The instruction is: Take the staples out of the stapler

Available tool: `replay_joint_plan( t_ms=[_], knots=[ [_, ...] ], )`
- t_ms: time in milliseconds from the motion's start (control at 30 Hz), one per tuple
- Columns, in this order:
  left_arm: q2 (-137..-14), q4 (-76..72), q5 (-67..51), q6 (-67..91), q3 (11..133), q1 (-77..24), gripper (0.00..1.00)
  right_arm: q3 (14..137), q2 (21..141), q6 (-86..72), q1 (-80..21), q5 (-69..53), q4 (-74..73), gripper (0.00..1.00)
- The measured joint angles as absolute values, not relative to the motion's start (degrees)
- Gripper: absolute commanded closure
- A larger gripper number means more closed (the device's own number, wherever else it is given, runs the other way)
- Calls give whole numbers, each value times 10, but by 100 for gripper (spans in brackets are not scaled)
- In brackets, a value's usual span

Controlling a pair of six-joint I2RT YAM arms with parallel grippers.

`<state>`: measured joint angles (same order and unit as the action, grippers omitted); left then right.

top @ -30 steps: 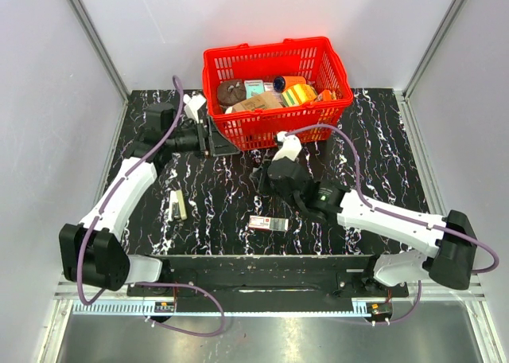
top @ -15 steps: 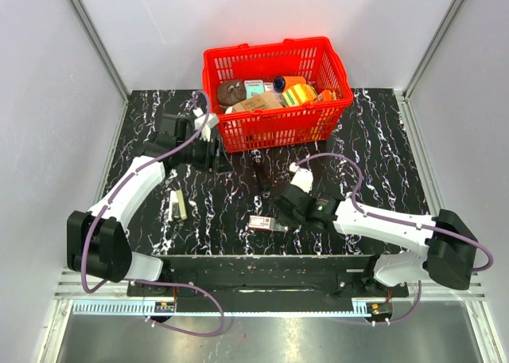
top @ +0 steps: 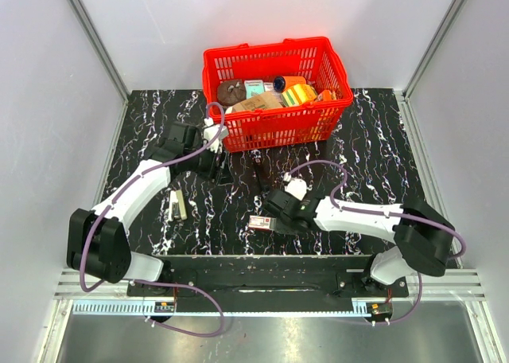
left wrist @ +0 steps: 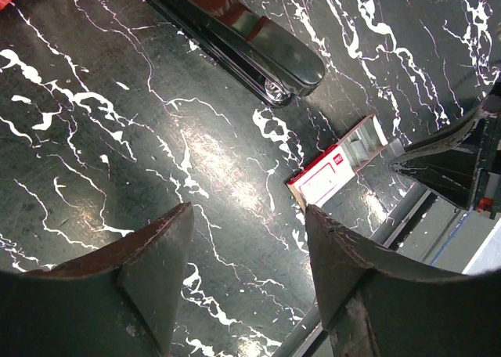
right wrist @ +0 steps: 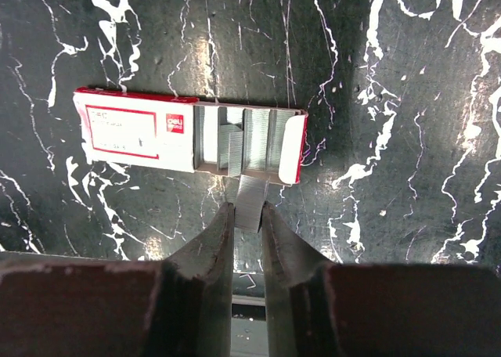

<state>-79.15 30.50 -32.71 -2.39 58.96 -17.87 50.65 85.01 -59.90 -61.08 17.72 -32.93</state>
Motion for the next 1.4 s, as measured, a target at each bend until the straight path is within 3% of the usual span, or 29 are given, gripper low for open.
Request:
replay_joint_plan(
  t_ms=[1133, 1400],
  knots=[
    [-791, 305, -322, -32, 587, -195, 37, 524, 901, -589, -598, 173, -328, 91],
    [-791, 305, -322, -32, 587, -196, 38, 521, 911, -590, -598, 166, -328, 87]
  ],
)
